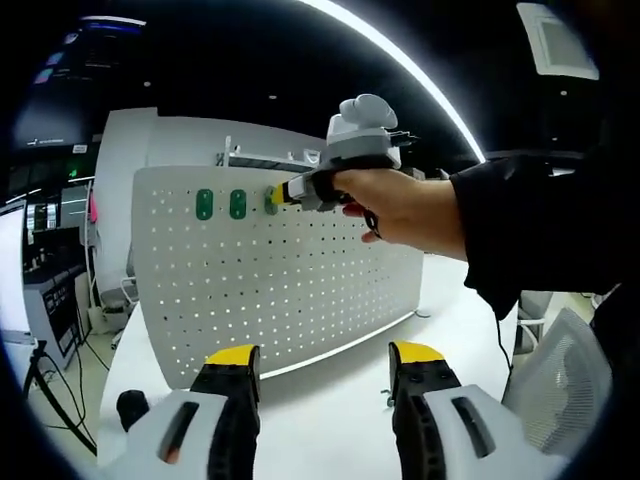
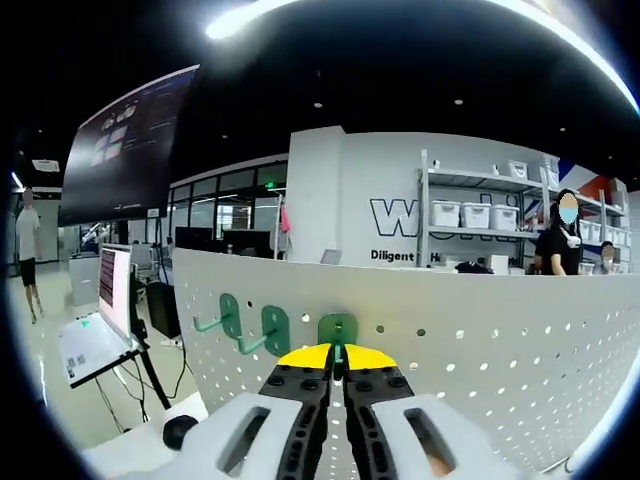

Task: Insert the hook assembly into the mounting plate slot until the hook locks in place.

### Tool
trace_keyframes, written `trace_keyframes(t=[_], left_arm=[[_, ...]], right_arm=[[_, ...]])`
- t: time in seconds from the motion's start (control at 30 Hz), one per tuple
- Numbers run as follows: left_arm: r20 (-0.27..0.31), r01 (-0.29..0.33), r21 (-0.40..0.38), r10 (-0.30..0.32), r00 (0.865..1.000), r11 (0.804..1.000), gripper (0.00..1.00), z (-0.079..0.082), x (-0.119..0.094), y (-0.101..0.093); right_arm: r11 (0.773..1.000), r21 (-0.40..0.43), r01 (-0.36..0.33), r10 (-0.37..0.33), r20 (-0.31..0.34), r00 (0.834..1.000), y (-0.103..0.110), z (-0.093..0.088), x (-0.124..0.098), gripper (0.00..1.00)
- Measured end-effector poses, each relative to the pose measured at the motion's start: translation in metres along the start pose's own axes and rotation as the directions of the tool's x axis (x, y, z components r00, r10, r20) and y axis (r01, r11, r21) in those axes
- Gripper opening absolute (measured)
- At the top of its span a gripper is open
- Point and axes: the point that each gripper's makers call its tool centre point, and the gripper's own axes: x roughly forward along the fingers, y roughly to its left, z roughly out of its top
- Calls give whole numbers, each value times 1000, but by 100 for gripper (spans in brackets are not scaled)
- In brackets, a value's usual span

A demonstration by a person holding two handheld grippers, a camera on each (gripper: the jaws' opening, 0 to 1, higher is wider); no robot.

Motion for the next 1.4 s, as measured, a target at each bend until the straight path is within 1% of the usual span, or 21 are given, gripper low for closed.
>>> trace_keyframes(t=[0.27,0.4,0.53,0.57,0.63,0.7,0.8,0.83,0.87,0.93,0.97,1.0,1.03,1.07,1.1,1.13,1.2,1.3,1.4], left_arm=[[5,3,-10,-3,1000,1000,51,-4,-4,3],[11,-6,-25,6,1000,1000,51,-7,-7,8],[4,-12,-33,13,1000,999,50,-12,-10,12],[5,-14,-35,14,1000,999,50,-12,-10,13],[4,-16,-39,16,1000,999,50,-13,-11,14],[4,-17,-40,17,1000,999,49,-13,-11,15],[4,-15,-41,15,1000,999,49,-14,-11,14],[3,-12,-42,12,1000,999,49,-14,-11,13],[3,-10,-42,11,1000,999,49,-15,-11,13],[4,-8,-42,9,1000,999,49,-15,-11,12],[2,-8,-43,8,1000,999,49,-16,-11,12],[1,-8,-44,8,1000,999,49,-16,-11,12],[1,-8,-44,8,1000,999,48,-17,-11,12],[1,-9,-45,9,1000,999,48,-17,-12,12],[1,-10,-44,10,1000,999,48,-17,-12,12],[1,-12,-43,12,1000,999,48,-17,-13,13],[-3,-14,-41,13,1000,999,49,-17,-14,13],[-4,-16,-34,16,1000,999,49,-15,-14,14],[-3,-16,-25,16,1000,1000,49,-13,-14,12]], right_arm=[[1000,2,30,-30,7,1000,0,-1,4,3],[998,-42,46,-46,9,999,1,-1,6,3],[993,-92,67,-66,13,998,1,-1,9,3],[994,-85,69,-68,12,998,1,-2,10,3],[991,-106,81,-81,8,997,0,-1,10,3],[984,-154,93,-93,3,996,0,-2,10,3],[956,-276,99,-106,-11,994,0,-2,11,3],[951,-293,95,-106,-22,994,2,-4,11,4],[936,-338,98,-111,-19,994,2,-3,12,4],[927,-360,102,-118,-22,993,3,-4,12,4],[920,-379,102,-121,-26,992,3,-5,13,4],[902,-419,101,-123,-27,992,3,-5,13,5],[900,-424,99,-121,-27,992,5,-7,14,5],[904,-415,101,-122,-25,992,5,-8,13,5],[925,-368,92,-109,-26,994,4,-8,12,5],[932,-351,89,-103,-23,994,4,-8,12,6],[930,-358,81,-96,-26,995,3,-7,10,6],[952,-299,59,-72,-34,997,2,-12,3,7],[964,-262,39,-49,-31,998,-1,-17,-7,10]])
